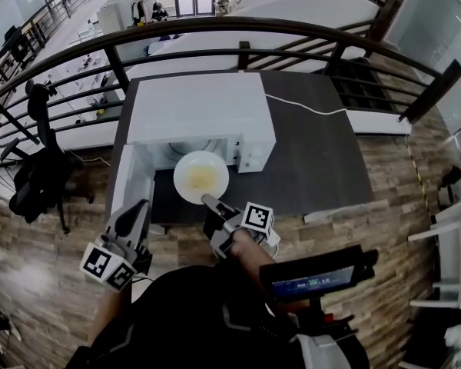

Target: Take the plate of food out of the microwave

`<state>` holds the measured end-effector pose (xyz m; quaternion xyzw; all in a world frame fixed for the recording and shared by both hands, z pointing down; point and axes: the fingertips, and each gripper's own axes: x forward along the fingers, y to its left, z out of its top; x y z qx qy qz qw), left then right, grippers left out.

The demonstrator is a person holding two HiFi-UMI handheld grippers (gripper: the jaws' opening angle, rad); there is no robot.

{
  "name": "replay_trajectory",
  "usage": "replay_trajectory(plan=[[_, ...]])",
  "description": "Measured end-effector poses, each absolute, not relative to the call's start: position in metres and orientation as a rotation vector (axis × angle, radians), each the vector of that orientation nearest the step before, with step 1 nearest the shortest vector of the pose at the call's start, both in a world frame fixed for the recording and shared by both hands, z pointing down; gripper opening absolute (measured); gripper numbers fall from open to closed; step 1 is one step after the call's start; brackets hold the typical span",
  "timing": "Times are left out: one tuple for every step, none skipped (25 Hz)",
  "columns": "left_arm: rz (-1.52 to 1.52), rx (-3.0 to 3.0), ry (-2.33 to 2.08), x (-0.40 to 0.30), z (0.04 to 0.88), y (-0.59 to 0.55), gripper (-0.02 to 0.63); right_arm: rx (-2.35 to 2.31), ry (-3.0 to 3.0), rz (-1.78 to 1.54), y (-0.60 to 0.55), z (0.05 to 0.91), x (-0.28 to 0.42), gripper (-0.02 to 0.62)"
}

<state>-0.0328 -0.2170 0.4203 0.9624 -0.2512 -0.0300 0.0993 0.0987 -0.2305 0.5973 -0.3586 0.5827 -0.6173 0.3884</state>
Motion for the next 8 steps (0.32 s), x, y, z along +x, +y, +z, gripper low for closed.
replay_trajectory(plan=[[-0.087,2.846,-0.74,-0.032,0.419,-0.217,0.005,-0.912,1.485,-1.571,-0.23,0.596,0.099,0.017],[-0.087,2.846,-0.737,-0.031,0.418,-0.217,0.005,-0.912,1.488,-1.572,-0.23,0.596,0.1,0.017],[-0.087,2.845,-0.736,-0.03,0.419,-0.218,0.005,-0.911,1.491,-1.573,-0.23,0.597,0.1,0.017],[-0.088,2.845,-0.737,-0.029,0.421,-0.219,0.005,-0.911,1.492,-1.574,-0.231,0.599,0.101,0.017],[-0.087,2.843,-0.737,-0.028,0.424,-0.22,0.005,-0.911,1.492,-1.577,-0.232,0.602,0.101,0.017],[-0.085,2.841,-0.738,-0.027,0.427,-0.22,0.005,-0.912,1.491,-1.58,-0.232,0.605,0.102,0.017],[-0.082,2.839,-0.74,-0.026,0.43,-0.22,0.005,-0.913,1.489,-1.583,-0.232,0.608,0.103,0.017],[-0.079,2.835,-0.741,-0.025,0.432,-0.22,0.005,-0.913,1.488,-1.587,-0.232,0.611,0.104,0.017]])
